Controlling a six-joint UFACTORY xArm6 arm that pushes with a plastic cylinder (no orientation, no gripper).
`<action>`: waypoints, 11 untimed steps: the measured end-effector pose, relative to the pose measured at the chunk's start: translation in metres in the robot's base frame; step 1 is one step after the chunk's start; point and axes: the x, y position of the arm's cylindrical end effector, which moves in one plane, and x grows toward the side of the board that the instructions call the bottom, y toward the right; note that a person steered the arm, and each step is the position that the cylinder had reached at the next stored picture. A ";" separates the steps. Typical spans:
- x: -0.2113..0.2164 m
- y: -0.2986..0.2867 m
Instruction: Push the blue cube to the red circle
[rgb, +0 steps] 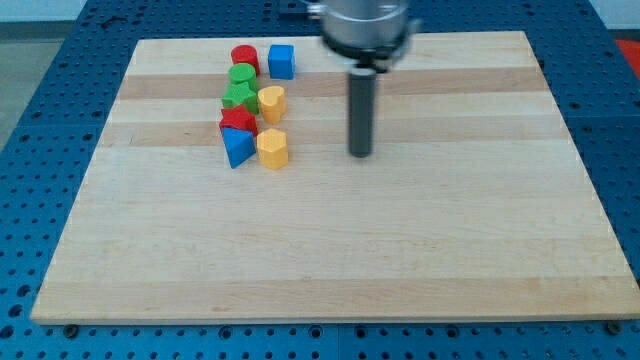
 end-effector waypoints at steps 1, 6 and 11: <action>0.005 0.048; -0.176 0.034; -0.156 -0.115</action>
